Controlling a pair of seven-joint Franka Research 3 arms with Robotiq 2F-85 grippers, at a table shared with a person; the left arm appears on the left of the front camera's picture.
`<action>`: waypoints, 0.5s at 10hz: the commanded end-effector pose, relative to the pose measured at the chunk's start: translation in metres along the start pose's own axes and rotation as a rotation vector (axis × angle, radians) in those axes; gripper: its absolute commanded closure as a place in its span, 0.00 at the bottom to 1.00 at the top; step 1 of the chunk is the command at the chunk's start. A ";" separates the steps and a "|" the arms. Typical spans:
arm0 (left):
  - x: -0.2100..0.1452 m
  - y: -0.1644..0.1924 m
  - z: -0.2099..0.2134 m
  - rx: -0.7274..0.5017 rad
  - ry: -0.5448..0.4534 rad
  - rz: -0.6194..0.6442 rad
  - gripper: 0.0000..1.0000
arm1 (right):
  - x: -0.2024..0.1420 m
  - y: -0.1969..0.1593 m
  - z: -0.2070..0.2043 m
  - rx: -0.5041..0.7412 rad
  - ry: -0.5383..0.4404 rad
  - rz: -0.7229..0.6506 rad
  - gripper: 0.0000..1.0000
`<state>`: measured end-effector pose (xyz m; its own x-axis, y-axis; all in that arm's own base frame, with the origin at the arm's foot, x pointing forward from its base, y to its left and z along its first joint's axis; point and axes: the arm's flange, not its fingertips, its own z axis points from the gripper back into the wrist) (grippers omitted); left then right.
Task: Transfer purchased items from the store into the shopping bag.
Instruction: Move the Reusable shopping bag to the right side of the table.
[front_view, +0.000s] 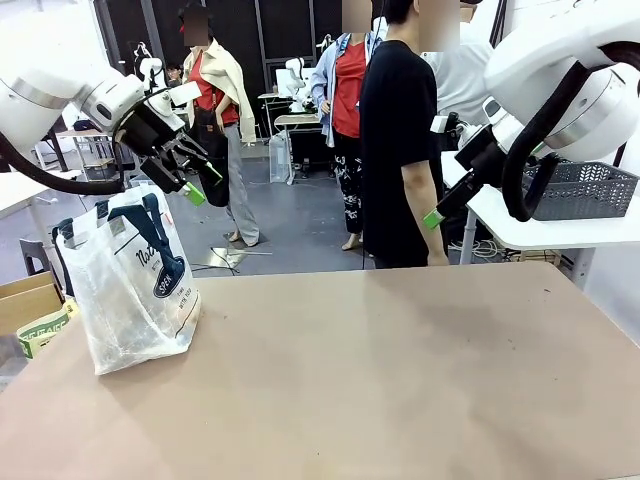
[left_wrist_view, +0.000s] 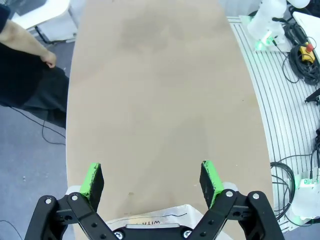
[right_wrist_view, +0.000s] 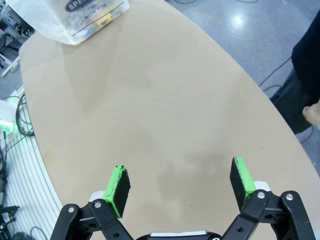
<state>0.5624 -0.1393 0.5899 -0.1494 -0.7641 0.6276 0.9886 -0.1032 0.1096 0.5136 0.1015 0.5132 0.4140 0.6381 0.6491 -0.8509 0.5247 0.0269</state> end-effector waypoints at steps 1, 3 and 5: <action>0.001 0.000 0.002 0.014 0.002 -0.001 0.00 | 0.002 -0.001 0.002 0.006 0.013 -0.010 0.00; 0.001 0.000 0.002 0.014 0.002 -0.001 0.00 | 0.002 -0.001 0.002 0.006 0.013 -0.010 0.00; 0.001 0.000 0.002 0.014 0.002 -0.001 0.00 | 0.002 -0.001 0.002 0.006 0.013 -0.010 0.00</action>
<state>0.5624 -0.1393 0.5899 -0.1494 -0.7641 0.6276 0.9886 -0.1032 0.1097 0.5136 0.1015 0.5132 0.4140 0.6381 0.6491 -0.8509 0.5247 0.0269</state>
